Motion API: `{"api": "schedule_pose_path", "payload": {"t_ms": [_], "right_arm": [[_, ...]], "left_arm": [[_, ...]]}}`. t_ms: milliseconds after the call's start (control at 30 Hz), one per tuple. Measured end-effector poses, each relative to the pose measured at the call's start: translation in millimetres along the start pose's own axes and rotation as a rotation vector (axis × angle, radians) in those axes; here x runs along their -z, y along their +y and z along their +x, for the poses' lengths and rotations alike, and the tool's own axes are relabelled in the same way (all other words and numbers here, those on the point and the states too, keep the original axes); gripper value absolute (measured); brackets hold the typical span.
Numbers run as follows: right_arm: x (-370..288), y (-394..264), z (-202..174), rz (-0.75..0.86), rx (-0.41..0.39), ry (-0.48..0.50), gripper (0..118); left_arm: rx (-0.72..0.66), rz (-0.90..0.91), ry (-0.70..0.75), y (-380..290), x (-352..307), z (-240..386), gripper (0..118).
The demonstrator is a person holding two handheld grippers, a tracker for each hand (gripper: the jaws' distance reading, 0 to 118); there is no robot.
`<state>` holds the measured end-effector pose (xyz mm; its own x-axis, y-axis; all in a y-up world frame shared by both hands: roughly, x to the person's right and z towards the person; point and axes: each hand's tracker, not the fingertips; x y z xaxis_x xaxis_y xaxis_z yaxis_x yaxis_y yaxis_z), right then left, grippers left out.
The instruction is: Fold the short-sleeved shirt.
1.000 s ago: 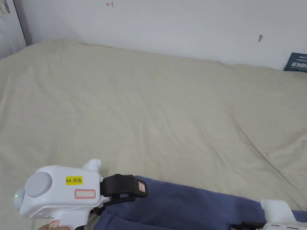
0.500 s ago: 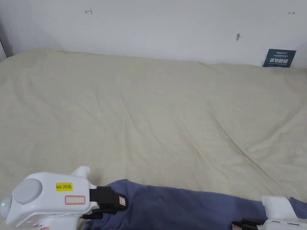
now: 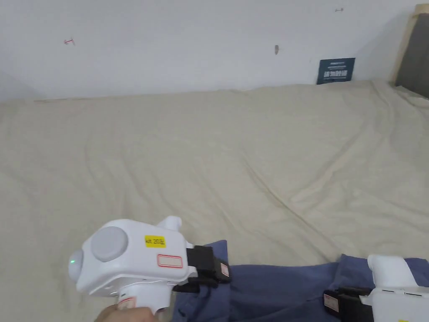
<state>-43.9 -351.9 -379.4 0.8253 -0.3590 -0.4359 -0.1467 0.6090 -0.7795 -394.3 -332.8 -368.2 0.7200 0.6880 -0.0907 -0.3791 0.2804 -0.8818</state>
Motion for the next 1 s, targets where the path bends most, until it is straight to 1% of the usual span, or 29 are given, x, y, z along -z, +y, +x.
{"api": "schedule_pose_path", "payload": {"t_ms": [33, 100, 133, 200, 233, 267, 300, 333, 367, 400, 467, 533, 600, 667, 733, 767, 833, 867, 900, 933, 967, 1000], "right_arm": [[-5, -1, 7, 0.017, 0.015, 0.0, 0], [-14, -3, 20, 0.036, 0.046, -0.005, 0], [-18, -4, 26, 0.045, 0.062, -0.008, 0], [-24, -6, 36, 0.047, 0.09, -0.015, 0], [-27, -7, 40, 0.049, 0.093, -0.019, 0], [-29, -8, 42, 0.053, 0.095, -0.025, 0], [-31, -9, 44, 0.054, 0.096, -0.031, 0], [-31, -10, 48, 0.054, 0.098, -0.036, 0], [-32, -11, 50, 0.056, 0.101, -0.036, 0], [-33, -13, 51, 0.059, 0.109, -0.034, 0], [-33, -15, 53, 0.062, 0.121, -0.031, 0], [-33, -17, 55, 0.064, 0.134, -0.033, 0], [-34, -17, 56, 0.064, 0.138, -0.036, 0], [-39, -18, 58, 0.072, 0.14, -0.039, 0], [-43, -18, 61, 0.078, 0.144, -0.044, 0], [-45, -17, 63, 0.08, 0.144, -0.046, 0], [-46, -17, 65, 0.082, 0.143, -0.058, 0], [-46, -17, 65, 0.081, 0.145, -0.061, 0], [-46, -18, 65, 0.081, 0.146, -0.06, 0], [-47, -18, 65, 0.082, 0.145, -0.058, 0], [-47, -19, 64, 0.083, 0.143, -0.054, 0], [-47, -19, 64, 0.082, 0.142, -0.053, 0]], "left_arm": [[0.015, -0.033, 0.004, 3, 17, 8, 9], [-0.012, -0.052, 0.015, 6, 44, 22, 9], [0.014, -0.071, 0.013, 8, 56, 28, 9], [0.023, -0.106, 0.012, 9, 74, 38, 10], [0.025, -0.111, 0.017, 10, 82, 42, 15], [0.027, -0.116, 0.033, 11, 88, 45, 29], [0.045, -0.127, 0.058, 12, 93, 49, 59], [0.042, -0.129, 0.047, 13, 96, 51, 100], [0.046, -0.138, 0.019, 12, 97, 53, 118], [0.048, -0.149, -0.031, 10, 98, 58, 118], [0.032, -0.116, -0.127, 9, 92, 65, 118], [0.029, -0.144, -0.173, 15, 94, 76, 118], [0.066, -0.136, -0.142, 18, 95, 88, 118], [0.111, -0.143, -0.152, 15, 94, 96, 118], [0.149, -0.147, -0.129, 14, 88, 99, 118], [0.147, -0.14, -0.131, 13, 83, 100, 118], [0.117, -0.136, -0.184, 11, 72, 94, 118], [0.126, -0.134, -0.18, 11, 65, 92, 118], [0.138, -0.127, -0.17, 10, 57, 93, 118], [0.164, -0.079, -0.09, 10, 48, 88, 118], [0.183, -0.053, -0.048, 9, 40, 86, 114], [0.212, -0.03, -0.011, 9, 30, 82, 105]]}}
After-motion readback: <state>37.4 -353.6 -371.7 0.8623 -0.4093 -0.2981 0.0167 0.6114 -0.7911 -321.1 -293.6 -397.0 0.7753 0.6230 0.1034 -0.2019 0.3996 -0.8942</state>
